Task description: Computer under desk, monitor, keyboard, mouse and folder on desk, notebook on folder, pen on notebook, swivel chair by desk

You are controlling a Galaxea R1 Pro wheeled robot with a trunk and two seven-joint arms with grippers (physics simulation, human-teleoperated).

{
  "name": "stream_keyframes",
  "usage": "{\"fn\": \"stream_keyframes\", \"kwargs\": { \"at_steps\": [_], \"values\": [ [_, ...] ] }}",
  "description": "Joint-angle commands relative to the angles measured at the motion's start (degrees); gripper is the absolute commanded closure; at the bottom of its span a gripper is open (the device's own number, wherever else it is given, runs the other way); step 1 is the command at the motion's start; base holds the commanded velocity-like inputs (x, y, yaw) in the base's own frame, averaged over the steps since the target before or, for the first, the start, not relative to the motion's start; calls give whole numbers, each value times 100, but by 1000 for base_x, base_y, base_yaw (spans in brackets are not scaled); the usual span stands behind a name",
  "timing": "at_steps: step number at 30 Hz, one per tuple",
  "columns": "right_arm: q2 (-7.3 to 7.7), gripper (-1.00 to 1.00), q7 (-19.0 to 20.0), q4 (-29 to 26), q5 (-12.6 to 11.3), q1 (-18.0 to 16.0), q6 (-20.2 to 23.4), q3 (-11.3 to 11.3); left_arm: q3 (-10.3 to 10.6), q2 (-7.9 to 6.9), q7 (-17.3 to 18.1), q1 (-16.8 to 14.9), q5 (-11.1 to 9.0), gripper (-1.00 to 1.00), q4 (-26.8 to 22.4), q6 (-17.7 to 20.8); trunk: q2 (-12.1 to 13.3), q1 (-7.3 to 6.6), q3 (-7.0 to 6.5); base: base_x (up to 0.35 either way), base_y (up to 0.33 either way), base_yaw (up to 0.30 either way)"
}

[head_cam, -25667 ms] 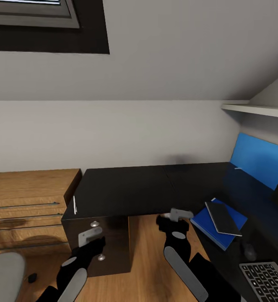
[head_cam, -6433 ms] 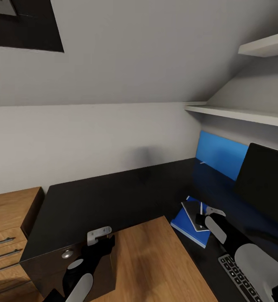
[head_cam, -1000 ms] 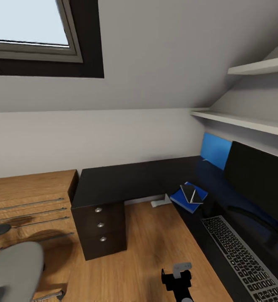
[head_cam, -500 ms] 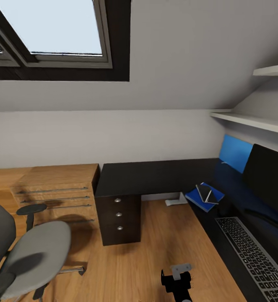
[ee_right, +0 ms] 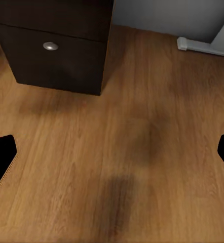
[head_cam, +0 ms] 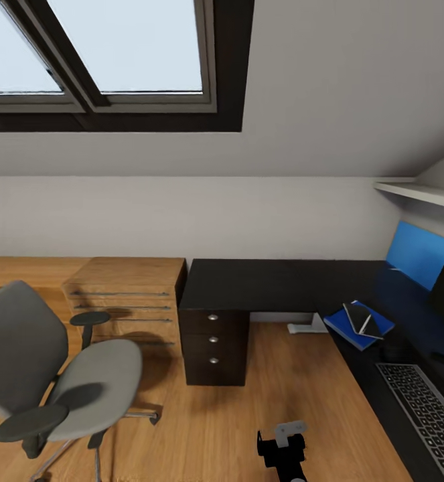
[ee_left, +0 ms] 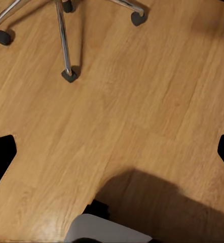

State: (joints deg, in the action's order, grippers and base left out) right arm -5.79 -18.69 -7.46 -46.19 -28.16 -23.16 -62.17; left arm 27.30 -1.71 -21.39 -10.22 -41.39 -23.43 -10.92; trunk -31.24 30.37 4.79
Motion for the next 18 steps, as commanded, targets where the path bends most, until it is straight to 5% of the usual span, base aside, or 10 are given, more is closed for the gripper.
{"fn": "stream_keyframes", "kwargs": {
  "at_steps": [1,18],
  "values": [
    [0,-100,-29,-2,-39,-5,-14,-50,54,-5,-32,-6,-54,-100,23,-24,32,-20,-5,-1,0,276],
    [-1,-100,-29,-1,-39,-5,-14,-57,73,9,-32,-6,-36,-100,163,-25,633,-350,-218,0,0,270]
  ]
}}
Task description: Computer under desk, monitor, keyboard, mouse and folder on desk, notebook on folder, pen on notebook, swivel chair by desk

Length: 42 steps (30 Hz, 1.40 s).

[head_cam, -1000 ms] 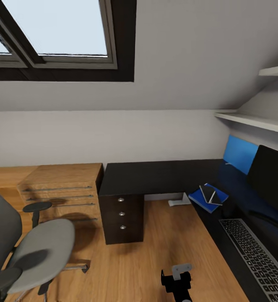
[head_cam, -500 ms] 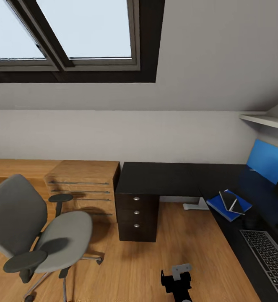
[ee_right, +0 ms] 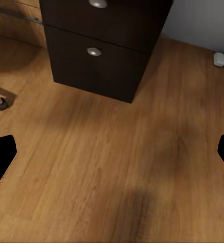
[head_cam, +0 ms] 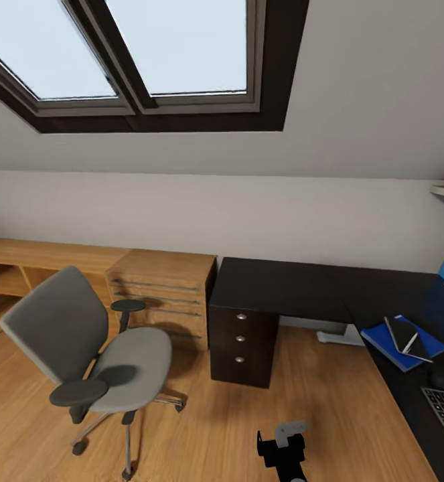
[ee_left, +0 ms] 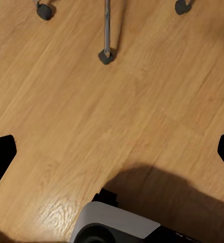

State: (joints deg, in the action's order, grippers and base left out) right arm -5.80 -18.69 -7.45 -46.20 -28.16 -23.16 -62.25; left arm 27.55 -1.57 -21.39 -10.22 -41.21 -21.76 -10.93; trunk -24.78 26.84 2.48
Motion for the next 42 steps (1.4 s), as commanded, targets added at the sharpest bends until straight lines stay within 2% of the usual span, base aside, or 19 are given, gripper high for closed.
{"fn": "stream_keyframes", "kwargs": {
  "at_steps": [1,9,14,22,25,28,30,32,33,34,37,38,39,40,41,42],
  "values": [
    [0,-100,-29,-2,-39,-5,-13,-48,49,-1,-32,-6,-54,-100,-5,-23,-13,3,17,0,0,267],
    [0,-100,-29,-2,-39,-5,-13,-50,49,16,-32,-6,-57,-100,2,-23,-13,3,46,0,0,266],
    [0,-100,-29,-2,-39,-5,-13,-51,49,26,-32,-6,-63,-100,4,-23,187,-106,-25,0,0,266],
    [2,-100,-29,19,-39,-3,-15,-42,49,72,-32,-6,-71,-100,15,-25,187,-106,4,0,0,266],
    [14,-100,-29,195,-35,63,-75,-37,49,76,-32,-6,-69,-100,15,-26,187,-106,15,0,0,265],
    [42,-100,-29,509,-23,350,-614,-30,61,90,-27,-6,-59,-100,14,-30,187,-106,26,0,0,262],
    [54,-100,-29,645,-12,634,-1437,-30,66,135,-20,-6,-43,-100,14,-38,187,-106,34,0,0,259],
    [55,-100,-29,678,-6,777,-1881,-34,60,161,-15,-6,-38,-100,14,-60,187,-106,42,0,0,257],
    [45,-100,-29,699,1,911,-2303,-40,56,185,-11,-6,-26,-100,13,-134,187,-106,46,0,0,255],
    [28,-100,-29,717,8,1056,-2858,-48,52,210,-8,-6,37,-100,46,-418,187,-106,50,0,0,253],
    [19,-100,-29,728,11,1144,-3252,-54,51,225,-3,-6,157,-100,260,-898,187,-106,62,0,0,251],
    [18,-100,-32,731,12,1186,-3413,-53,53,242,5,-6,265,-100,519,-1301,187,-106,66,0,0,249],
    [18,-100,-34,732,12,1203,-3473,-52,56,262,9,-6,326,-100,662,-1518,187,-106,70,0,0,248],
    [20,-100,-38,734,13,1232,-3560,-50,56,337,13,-6,482,-100,937,-1993,187,-106,74,0,0,246],
    [28,-100,-43,735,18,1264,-3652,-45,52,456,18,-6,779,-100,1278,-2697,187,-106,78,0,0,244],
    [30,-100,-44,737,19,1269,-3666,-45,51,474,19,-6,846,-100,1328,-2809,187,-106,83,0,0,244]
  ]
}}
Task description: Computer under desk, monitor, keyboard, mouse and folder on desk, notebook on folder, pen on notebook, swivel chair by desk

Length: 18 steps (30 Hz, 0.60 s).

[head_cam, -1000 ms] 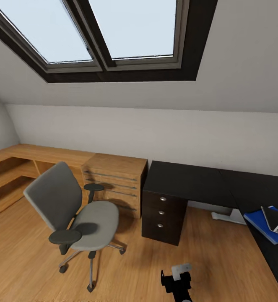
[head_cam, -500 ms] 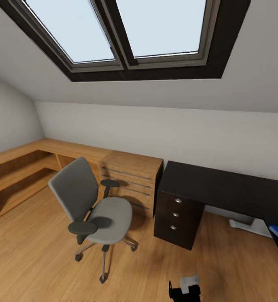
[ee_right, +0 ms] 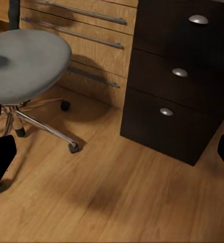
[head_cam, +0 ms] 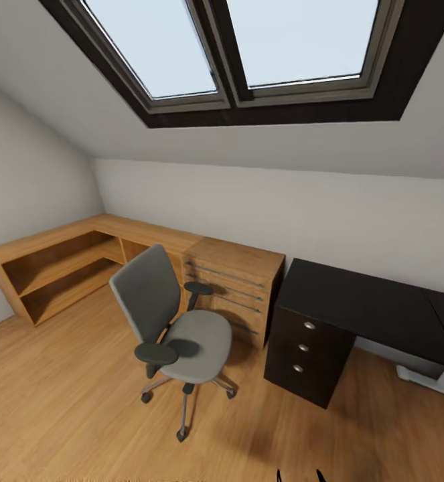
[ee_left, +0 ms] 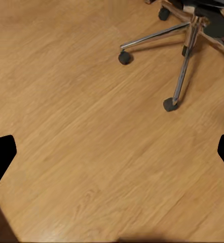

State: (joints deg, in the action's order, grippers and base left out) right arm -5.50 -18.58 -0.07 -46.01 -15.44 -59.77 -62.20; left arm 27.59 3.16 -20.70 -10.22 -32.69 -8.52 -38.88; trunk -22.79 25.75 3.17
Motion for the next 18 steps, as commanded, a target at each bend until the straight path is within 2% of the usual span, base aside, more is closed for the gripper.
{"fn": "stream_keyframes", "kwargs": {
  "at_steps": [1,5,18],
  "values": [
    [2,-100,-56,-1,1,3,-23,-49,46,26,-50,-7,107,-100,75,-176,-13,3,17,0,0,244],
    [-2,-100,-58,2,9,15,-23,-52,45,65,-52,-7,288,-100,185,-424,-13,3,34,0,0,243],
    [7,-100,-58,-1,13,16,-23,-48,45,79,-49,-7,314,-100,201,-461,-13,3,83,0,0,243]
  ]
}}
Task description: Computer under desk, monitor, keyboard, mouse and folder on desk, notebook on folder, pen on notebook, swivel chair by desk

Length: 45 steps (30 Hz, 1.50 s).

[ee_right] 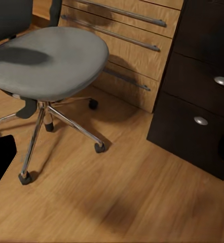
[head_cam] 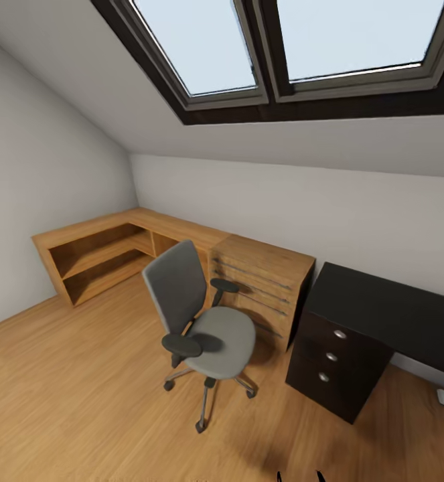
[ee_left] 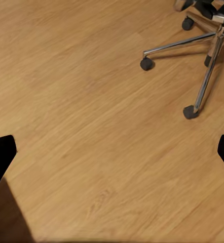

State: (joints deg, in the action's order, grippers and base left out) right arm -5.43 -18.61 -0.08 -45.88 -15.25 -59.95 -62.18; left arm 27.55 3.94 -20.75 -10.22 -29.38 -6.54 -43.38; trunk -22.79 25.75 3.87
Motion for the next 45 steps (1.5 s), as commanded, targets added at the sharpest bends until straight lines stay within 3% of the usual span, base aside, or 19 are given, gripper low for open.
{"fn": "stream_keyframes", "kwargs": {
  "at_steps": [1,19,26,45],
  "values": [
    [1,-100,-55,-1,0,-4,-5,-49,49,1,-43,-6,-17,-100,3,-12,-12,3,16,0,0,245],
    [23,-100,-53,2,-2,-1,-5,-44,49,-9,-46,-6,-18,-100,4,27,-12,3,30,0,0,254],
    [24,-100,-46,-1,-16,-3,-5,-29,49,-13,-43,-6,-24,-100,4,116,-12,3,30,0,0,88],
    [24,-100,-80,-1,-31,-3,-5,-22,23,-34,-72,-6,-39,-100,12,128,-12,3,-76,0,-33,177]
  ]
}}
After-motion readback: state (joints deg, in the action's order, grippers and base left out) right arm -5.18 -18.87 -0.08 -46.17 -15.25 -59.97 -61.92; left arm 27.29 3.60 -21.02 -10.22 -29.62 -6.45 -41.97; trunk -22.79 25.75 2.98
